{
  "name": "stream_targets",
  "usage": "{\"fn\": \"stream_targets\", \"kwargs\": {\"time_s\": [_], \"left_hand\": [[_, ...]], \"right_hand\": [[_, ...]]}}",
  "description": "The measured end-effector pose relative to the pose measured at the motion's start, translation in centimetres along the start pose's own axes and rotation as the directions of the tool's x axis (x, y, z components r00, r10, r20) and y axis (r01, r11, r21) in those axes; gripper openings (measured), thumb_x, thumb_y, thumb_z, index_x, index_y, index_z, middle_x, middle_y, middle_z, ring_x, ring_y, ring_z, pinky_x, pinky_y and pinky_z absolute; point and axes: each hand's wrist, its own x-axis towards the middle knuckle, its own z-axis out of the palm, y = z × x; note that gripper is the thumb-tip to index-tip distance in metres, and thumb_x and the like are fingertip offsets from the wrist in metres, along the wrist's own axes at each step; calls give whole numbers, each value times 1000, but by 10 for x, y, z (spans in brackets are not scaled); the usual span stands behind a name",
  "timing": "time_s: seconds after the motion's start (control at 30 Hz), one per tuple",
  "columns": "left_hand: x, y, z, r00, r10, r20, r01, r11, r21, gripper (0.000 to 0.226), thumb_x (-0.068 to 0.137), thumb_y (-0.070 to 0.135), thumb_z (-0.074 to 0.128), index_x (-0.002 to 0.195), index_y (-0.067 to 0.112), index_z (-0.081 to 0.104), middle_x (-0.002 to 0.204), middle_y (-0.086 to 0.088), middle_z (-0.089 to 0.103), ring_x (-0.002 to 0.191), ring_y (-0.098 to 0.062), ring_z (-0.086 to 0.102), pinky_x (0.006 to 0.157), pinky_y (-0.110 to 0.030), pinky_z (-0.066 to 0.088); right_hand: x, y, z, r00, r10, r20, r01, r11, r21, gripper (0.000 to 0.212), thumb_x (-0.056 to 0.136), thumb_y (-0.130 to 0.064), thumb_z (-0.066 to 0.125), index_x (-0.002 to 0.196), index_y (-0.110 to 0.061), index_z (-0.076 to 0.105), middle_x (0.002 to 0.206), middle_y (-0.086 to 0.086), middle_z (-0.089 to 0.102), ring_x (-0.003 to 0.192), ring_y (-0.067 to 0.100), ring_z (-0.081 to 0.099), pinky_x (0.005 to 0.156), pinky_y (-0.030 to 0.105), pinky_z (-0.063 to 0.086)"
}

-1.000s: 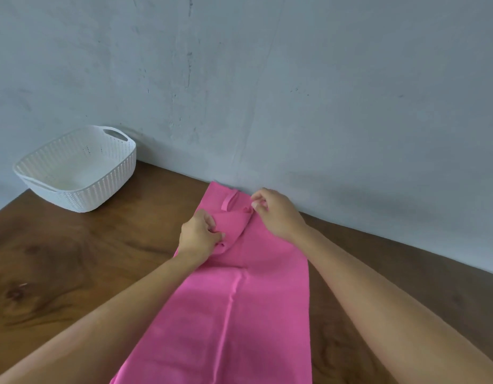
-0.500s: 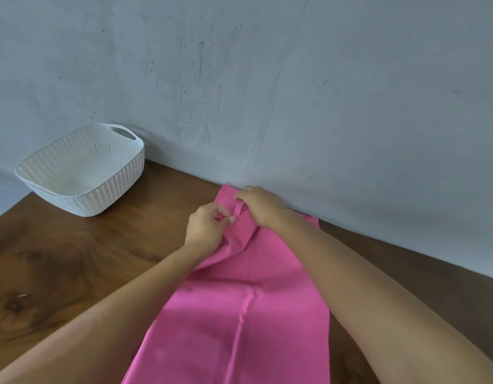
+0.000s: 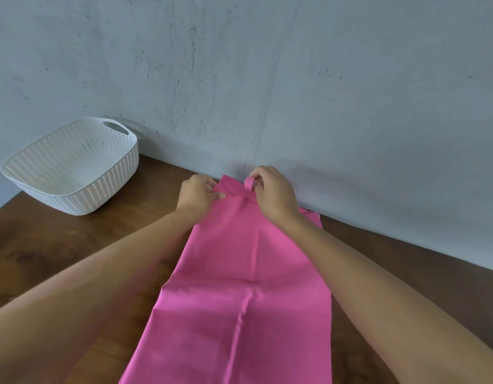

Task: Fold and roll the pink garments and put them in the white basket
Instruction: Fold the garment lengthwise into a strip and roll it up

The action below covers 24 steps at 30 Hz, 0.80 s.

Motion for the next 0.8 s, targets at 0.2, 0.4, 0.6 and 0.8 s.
{"fn": "stream_targets", "kwargs": {"time_s": [0.2, 0.4, 0.6, 0.8], "left_hand": [[16, -3, 11, 997, 81, 4, -81, 997, 10, 9, 83, 16, 82, 83, 12, 74, 82, -1, 65, 78, -16, 59, 65, -22, 46], [23, -6, 18, 979, 188, 73, -191, 981, 37, 17, 82, 15, 83, 78, 3, 72, 94, -5, 63, 90, -21, 57, 77, -28, 45], [34, -6, 19, 982, 110, 153, -127, 986, 112, 22, 84, 21, 81, 74, 6, 69, 85, -12, 71, 85, -30, 65, 75, -44, 54], [32, -7, 13, 990, 81, 114, -85, 996, 35, 14, 84, 23, 82, 76, 14, 75, 84, -2, 71, 88, -18, 66, 64, -23, 45]], "right_hand": [[-42, 8, -2, 985, -119, 125, 108, 990, 92, 15, 95, -14, 64, 106, -23, 67, 106, -9, 62, 87, 3, 56, 83, 27, 47], [-53, 59, -16, 985, 55, 163, -48, 998, -49, 25, 98, -15, 61, 124, -15, 61, 123, 0, 63, 113, 17, 60, 98, 40, 49], [-44, 98, -36, 929, 146, 339, -49, 959, -280, 30, 101, -20, 58, 130, -14, 58, 133, 3, 59, 126, 23, 53, 108, 40, 39], [-35, 106, -47, 889, 169, 425, 42, 895, -444, 32, 98, -39, 61, 125, -23, 55, 130, -2, 51, 125, 19, 46, 104, 37, 27]]}}
